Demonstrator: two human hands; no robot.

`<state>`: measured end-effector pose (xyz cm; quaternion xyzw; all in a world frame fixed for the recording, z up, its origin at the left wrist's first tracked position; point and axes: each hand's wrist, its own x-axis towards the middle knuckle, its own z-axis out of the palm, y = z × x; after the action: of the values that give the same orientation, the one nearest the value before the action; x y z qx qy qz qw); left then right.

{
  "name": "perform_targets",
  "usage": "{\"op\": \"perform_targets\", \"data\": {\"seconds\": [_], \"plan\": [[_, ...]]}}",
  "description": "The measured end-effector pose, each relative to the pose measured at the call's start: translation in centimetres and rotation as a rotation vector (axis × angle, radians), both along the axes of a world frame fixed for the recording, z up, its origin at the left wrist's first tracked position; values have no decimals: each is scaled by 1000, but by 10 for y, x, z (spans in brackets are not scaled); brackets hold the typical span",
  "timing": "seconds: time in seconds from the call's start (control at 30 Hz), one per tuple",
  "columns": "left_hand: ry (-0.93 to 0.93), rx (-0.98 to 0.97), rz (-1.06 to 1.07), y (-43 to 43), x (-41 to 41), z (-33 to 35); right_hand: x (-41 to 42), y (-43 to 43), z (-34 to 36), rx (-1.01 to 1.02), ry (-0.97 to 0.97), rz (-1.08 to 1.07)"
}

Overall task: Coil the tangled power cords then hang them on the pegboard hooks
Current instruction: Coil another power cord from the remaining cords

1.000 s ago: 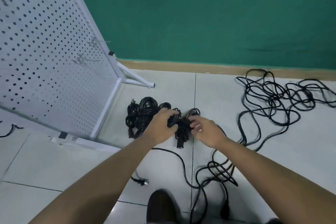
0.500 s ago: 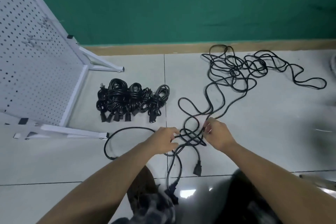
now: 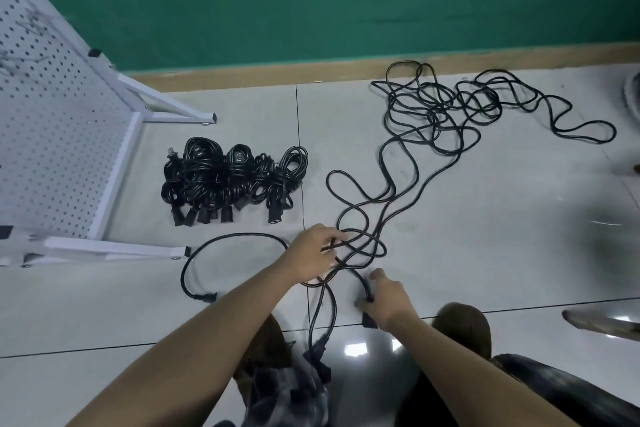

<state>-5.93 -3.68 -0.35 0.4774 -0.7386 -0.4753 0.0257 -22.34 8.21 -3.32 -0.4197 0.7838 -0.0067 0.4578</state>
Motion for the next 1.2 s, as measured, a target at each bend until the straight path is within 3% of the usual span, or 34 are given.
{"op": "perform_targets", "data": {"seconds": [0.13, 0.27, 0.43, 0.57, 0.73, 0.93, 1.0, 1.07, 1.2], "plan": [[142, 14, 169, -5, -6, 12, -8, -3, 3, -6, -10, 62], [184, 59, 111, -13, -18, 46, -24, -16, 30, 19, -10, 96], [77, -13, -35, -38, -35, 114, -48, -36, 85, 46, 32, 66], [-76, -103, -188, -40, -48, 182, -66, -37, 142, 125, -128, -8], [-85, -252, -211, -24, -61, 256, -77, -19, 190, -107, -267, -147], [113, -307, -64, -5, -68, 323, -76, -12, 255, -191, -81, -17], [174, -330, 3, -1, -71, 341, -81, -16, 281, -193, 66, 66], [230, -323, 54, 3, -74, 356, -89, -22, 307, -299, 155, 20], [424, -253, 178, 15, -83, 381, -100, -27, 355, -560, 20, -88]]}}
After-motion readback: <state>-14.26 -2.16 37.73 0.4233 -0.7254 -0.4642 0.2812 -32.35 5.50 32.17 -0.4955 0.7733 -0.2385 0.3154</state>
